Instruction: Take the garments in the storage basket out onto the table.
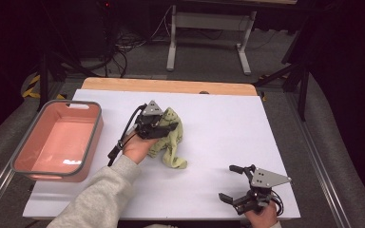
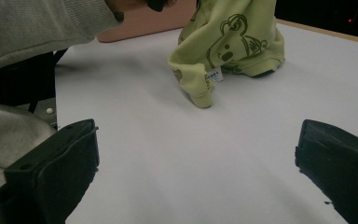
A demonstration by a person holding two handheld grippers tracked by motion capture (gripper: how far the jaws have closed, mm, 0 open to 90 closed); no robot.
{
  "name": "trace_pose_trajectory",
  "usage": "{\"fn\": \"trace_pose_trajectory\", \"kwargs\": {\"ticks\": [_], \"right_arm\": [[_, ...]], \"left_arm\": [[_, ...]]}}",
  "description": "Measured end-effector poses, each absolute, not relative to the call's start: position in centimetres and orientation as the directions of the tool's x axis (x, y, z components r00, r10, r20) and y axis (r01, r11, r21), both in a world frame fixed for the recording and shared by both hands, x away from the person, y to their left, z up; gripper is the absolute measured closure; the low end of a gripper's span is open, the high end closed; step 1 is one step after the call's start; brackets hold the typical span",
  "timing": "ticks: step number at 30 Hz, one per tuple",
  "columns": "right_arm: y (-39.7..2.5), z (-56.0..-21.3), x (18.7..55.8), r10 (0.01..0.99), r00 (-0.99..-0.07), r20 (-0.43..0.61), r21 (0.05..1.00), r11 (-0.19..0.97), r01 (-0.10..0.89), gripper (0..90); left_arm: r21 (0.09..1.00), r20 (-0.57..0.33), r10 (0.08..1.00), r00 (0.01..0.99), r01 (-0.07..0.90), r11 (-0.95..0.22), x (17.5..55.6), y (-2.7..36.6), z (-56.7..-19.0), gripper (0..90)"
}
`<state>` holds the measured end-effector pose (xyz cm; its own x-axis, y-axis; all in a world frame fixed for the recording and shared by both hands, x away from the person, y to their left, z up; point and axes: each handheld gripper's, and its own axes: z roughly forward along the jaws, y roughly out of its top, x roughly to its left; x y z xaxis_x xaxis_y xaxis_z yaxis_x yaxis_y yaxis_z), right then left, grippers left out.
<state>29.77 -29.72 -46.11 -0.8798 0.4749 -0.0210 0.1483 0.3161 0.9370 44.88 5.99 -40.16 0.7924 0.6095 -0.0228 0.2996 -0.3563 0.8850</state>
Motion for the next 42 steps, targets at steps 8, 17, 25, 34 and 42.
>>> {"fn": "trace_pose_trajectory", "kwargs": {"ticks": [8,17,25,34,42], "right_arm": [[-29.7,-46.1,29.8,0.474,-0.880,-0.020,0.937,0.315,0.148,0.3],[-29.7,-46.1,29.8,0.474,-0.880,-0.021,0.937,0.316,0.148,0.3],[-29.7,-46.1,29.8,0.473,-0.881,-0.019,0.937,0.317,0.150,0.3],[-29.7,-46.1,29.8,0.473,-0.881,-0.019,0.938,0.313,0.148,0.3],[-29.7,-46.1,29.8,0.473,-0.881,-0.018,0.938,0.314,0.150,0.3]], "left_arm": [[0.890,-0.021,0.612,0.791,0.293,-0.348,44.7,6.2,-39.8,40.9],[0.902,-0.079,0.608,0.790,0.316,-0.293,44.6,7.0,-39.3,15.4],[0.913,-0.061,0.594,0.802,0.285,-0.292,43.6,7.4,-38.4,3.0],[0.923,-0.043,0.577,0.815,0.254,-0.289,42.1,8.1,-37.3,0.8],[0.921,-0.047,0.534,0.844,0.243,-0.304,41.1,8.9,-36.9,1.6]]}}
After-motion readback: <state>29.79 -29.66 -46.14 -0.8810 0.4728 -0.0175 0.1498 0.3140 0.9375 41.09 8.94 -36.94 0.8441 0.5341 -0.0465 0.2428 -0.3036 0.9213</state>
